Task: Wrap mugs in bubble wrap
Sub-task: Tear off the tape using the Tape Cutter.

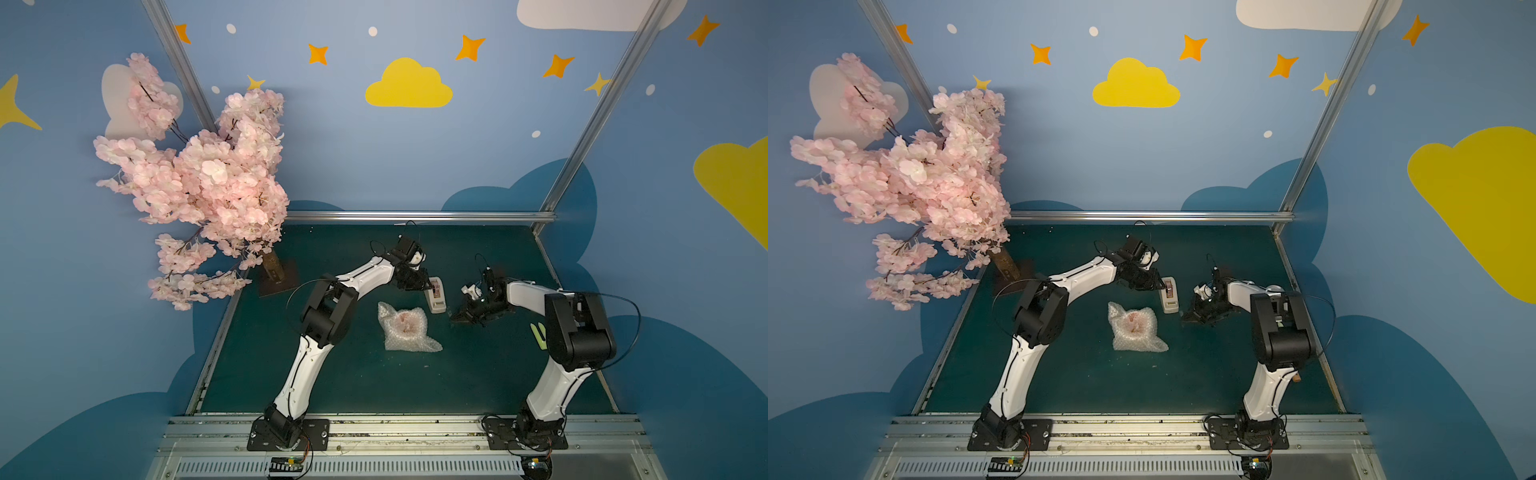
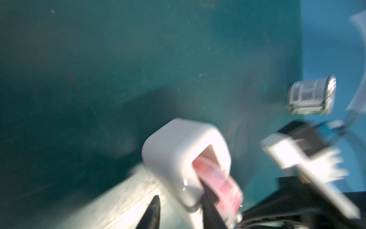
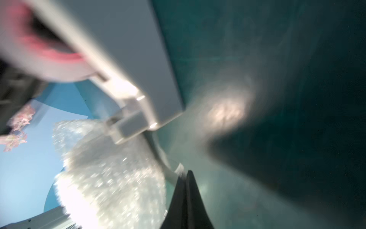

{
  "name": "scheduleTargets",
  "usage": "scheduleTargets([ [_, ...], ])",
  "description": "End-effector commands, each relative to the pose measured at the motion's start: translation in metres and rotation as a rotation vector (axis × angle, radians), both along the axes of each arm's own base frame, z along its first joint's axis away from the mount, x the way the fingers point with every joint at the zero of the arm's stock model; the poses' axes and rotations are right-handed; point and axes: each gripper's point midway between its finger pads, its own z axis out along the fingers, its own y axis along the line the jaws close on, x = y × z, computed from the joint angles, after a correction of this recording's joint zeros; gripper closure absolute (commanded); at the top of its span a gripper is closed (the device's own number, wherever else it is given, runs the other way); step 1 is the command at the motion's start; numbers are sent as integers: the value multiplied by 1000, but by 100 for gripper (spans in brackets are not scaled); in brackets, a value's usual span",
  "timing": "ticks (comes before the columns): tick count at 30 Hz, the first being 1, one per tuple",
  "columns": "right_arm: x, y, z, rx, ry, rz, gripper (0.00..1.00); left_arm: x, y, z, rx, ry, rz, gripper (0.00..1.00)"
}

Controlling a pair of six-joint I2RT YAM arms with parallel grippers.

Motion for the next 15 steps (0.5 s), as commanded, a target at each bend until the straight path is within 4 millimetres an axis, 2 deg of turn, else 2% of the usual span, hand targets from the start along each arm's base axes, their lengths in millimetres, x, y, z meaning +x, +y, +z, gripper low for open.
scheduleTargets([
  [1,-10,3,43,47,-38,32,100,2,19,24,34,-51,41,54],
  [6,-22,18,78,148,-63,87,100,12,26,66,-19,-141,90,41],
  [11,-38,52,107,245,-82,189,100,16,37,110,-60,-217,129,35],
  [15,-52,81,110,260,-59,260,100,1,56,120,-7,-224,134,34],
])
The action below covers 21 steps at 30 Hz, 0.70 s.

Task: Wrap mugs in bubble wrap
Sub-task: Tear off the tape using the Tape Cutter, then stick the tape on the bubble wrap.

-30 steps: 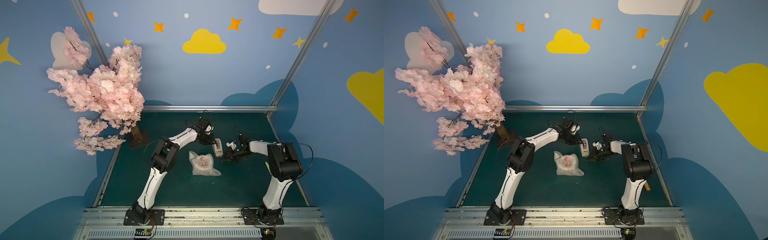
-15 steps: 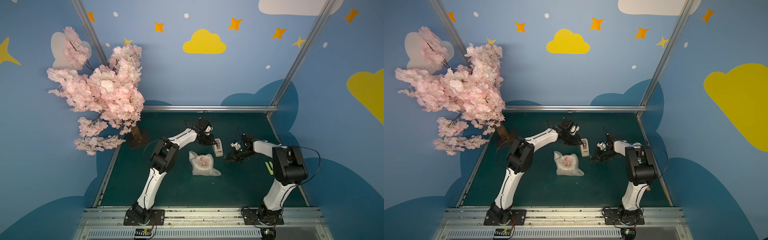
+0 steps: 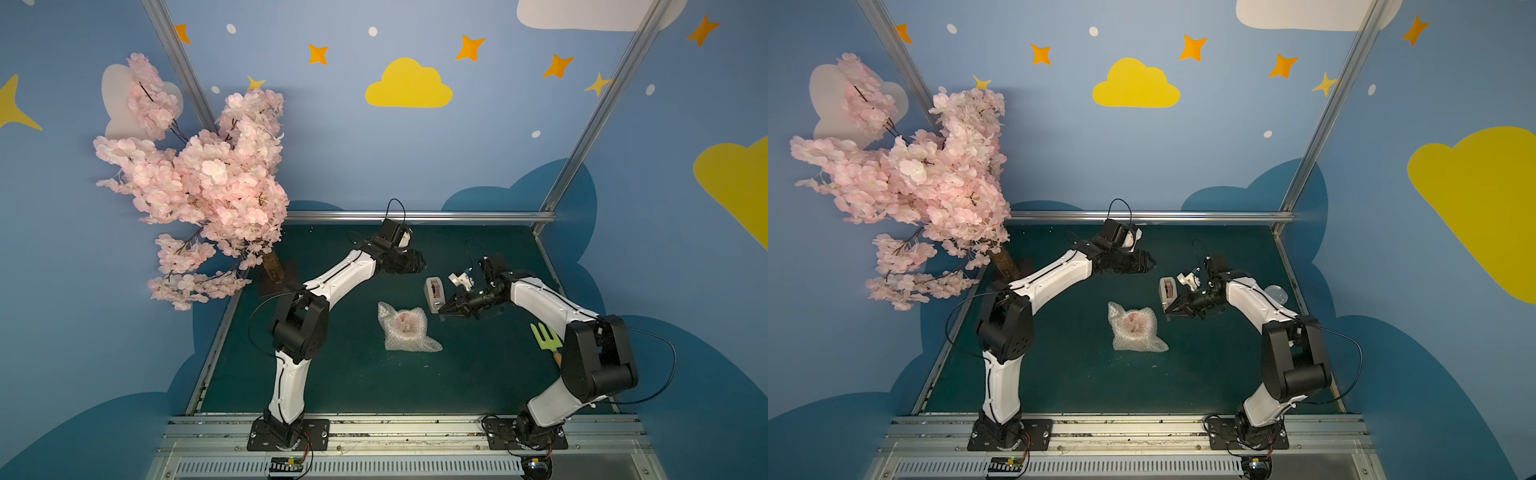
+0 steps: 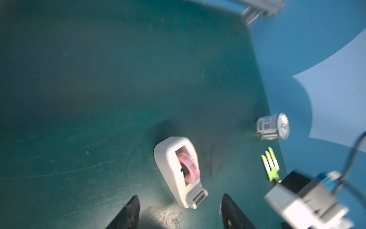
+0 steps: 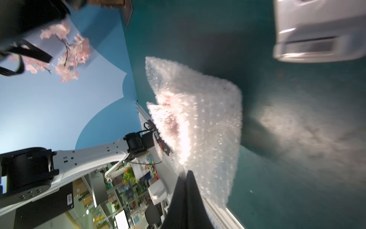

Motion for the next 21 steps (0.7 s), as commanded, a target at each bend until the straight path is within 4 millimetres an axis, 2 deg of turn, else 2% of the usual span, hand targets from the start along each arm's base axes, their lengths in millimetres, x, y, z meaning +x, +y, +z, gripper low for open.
scheduleTargets([
  [1,-11,23,14,48,27,52,100,-19,22,3,55,11,9,34],
  [7,-16,50,-6,24,89,70,100,-68,52,-7,98,42,-42,34],
  [10,-12,58,-17,13,121,56,100,-90,56,-14,89,44,-107,34],
  [13,-7,64,-24,8,136,47,100,-103,55,-17,77,17,-165,33],
  [21,-1,64,-39,-36,188,-2,100,-117,49,-33,151,-19,-284,35],
])
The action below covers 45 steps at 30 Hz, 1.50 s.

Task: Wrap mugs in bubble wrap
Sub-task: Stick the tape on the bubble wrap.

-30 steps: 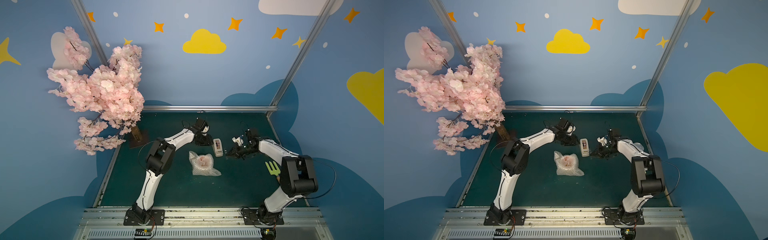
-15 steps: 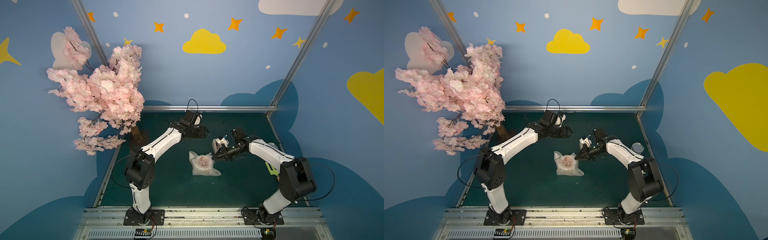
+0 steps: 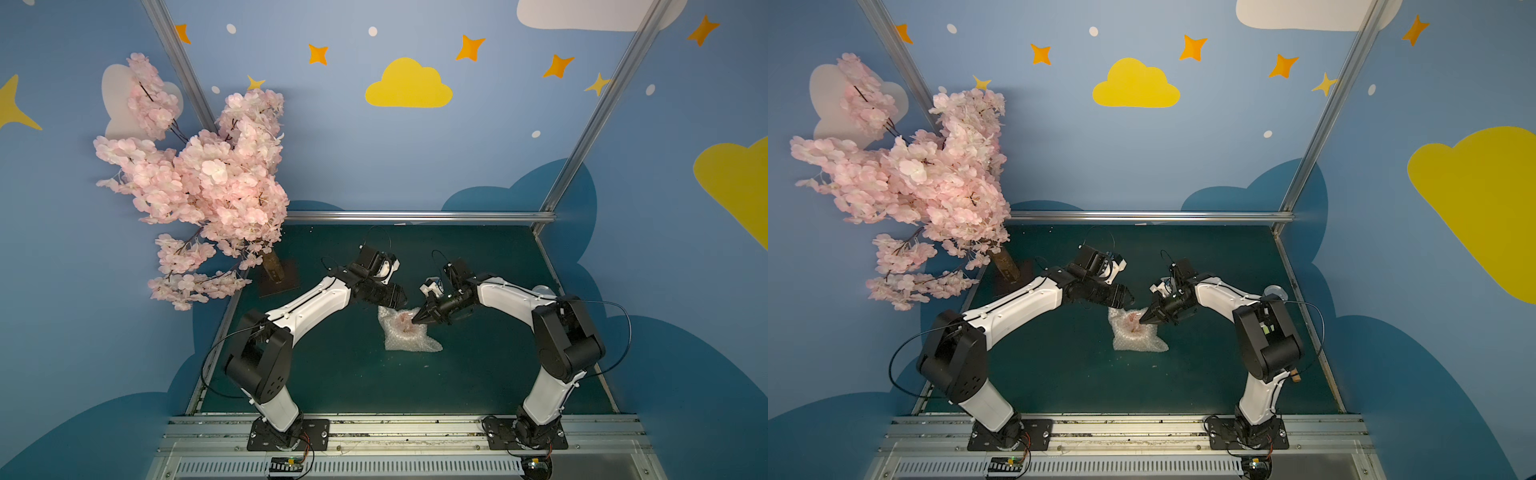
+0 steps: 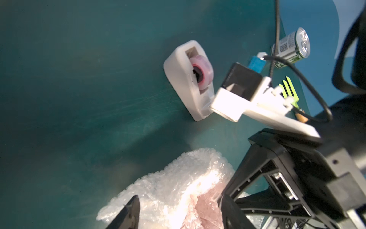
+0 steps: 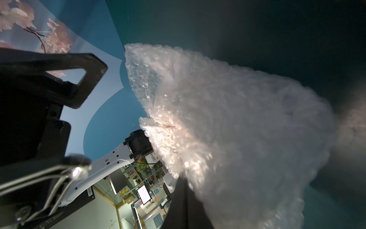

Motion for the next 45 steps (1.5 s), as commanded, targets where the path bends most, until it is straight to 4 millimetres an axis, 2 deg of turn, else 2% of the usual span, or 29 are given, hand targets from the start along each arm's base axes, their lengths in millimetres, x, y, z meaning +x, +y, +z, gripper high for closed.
scheduleTargets([
  [1,8,2,-3,-23,5,-33,100,-7,-6,1,26,-55,-95,35],
  [11,7,1,-13,-61,52,-49,100,-9,-17,-15,133,-92,-214,34],
  [20,7,2,-13,-71,52,-59,100,-2,-10,-49,256,-43,-179,34],
  [27,4,3,-13,-91,51,-55,100,-1,-8,-56,271,-31,-162,35],
  [30,2,4,-3,-100,16,-40,100,-2,-8,-57,273,-32,-162,36],
  [31,2,4,0,-107,5,-36,98,-2,-8,-56,274,-34,-162,36],
  [35,-6,4,15,-135,-33,-23,73,-3,-8,-56,273,-35,-164,36],
  [37,-11,2,19,-149,-39,-21,67,-2,-8,-56,273,-35,-162,36],
  [41,-23,-6,23,-201,-43,-10,58,-2,-8,-55,271,-38,-160,37],
  [45,-33,-17,28,-264,-60,10,55,-2,-8,-54,267,-40,-159,37],
])
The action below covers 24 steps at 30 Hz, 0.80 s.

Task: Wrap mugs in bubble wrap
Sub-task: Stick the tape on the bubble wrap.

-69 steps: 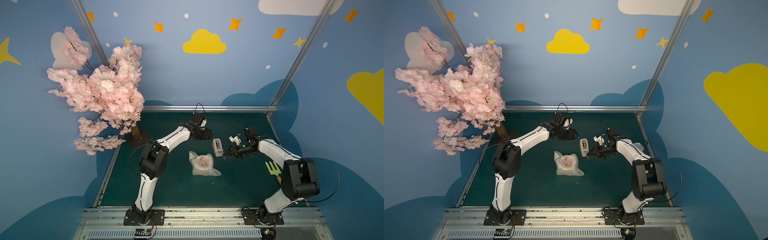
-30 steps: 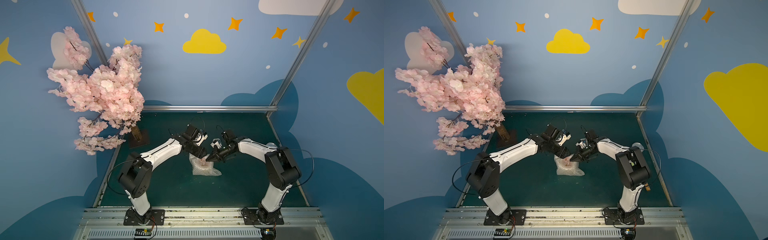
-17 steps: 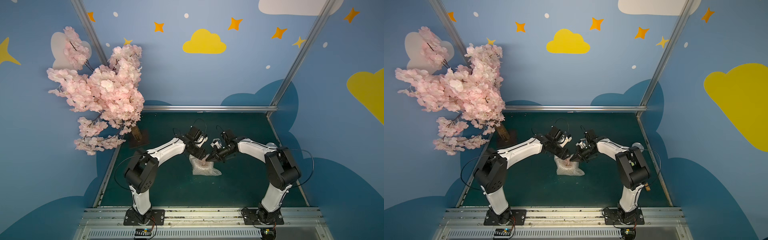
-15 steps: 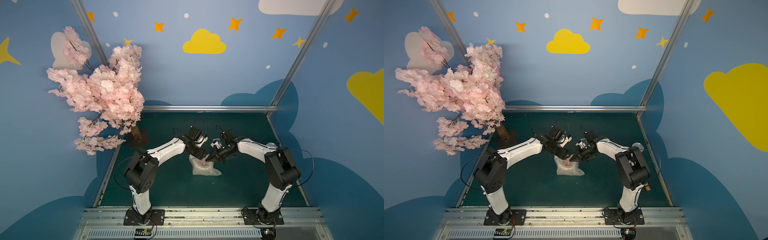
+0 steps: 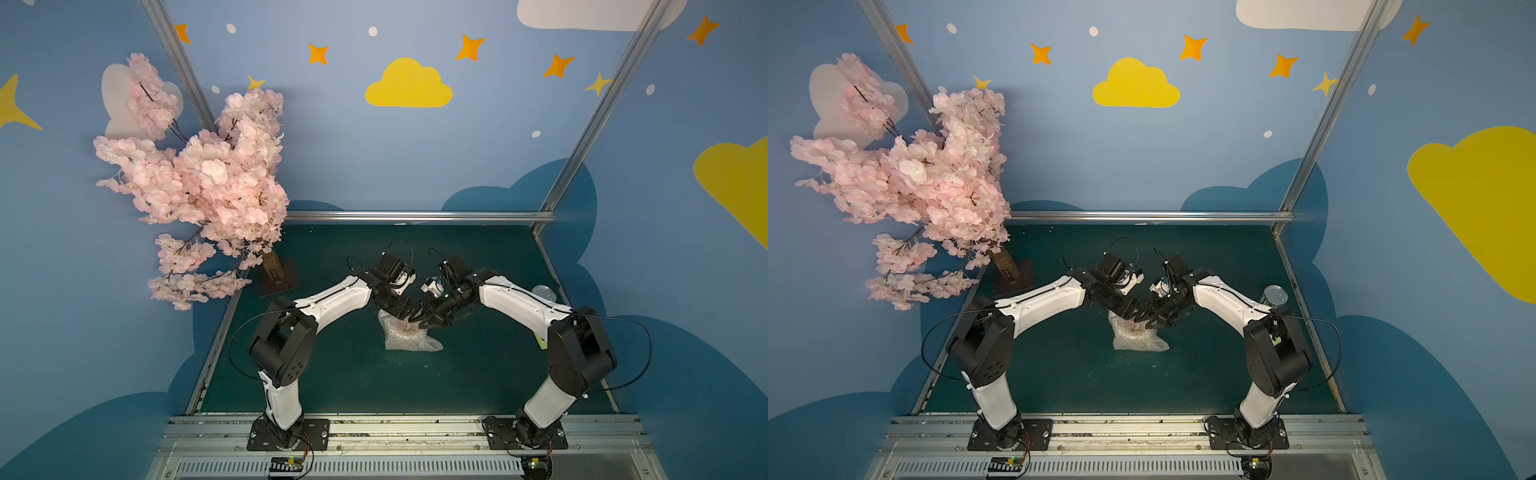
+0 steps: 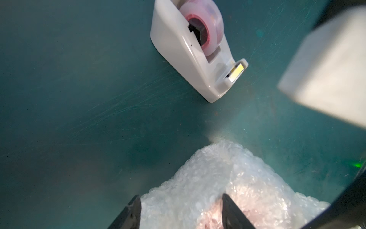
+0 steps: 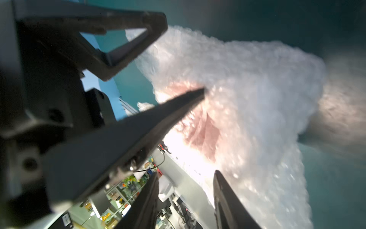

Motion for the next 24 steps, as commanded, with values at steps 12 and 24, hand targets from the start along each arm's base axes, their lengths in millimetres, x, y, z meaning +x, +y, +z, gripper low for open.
scheduleTargets([
  [12,17,5,39,14,-225,27,85,-4,5,-1,20,-3,10,37],
  [24,18,26,4,20,-208,60,96,-8,3,-2,29,-14,14,36],
])
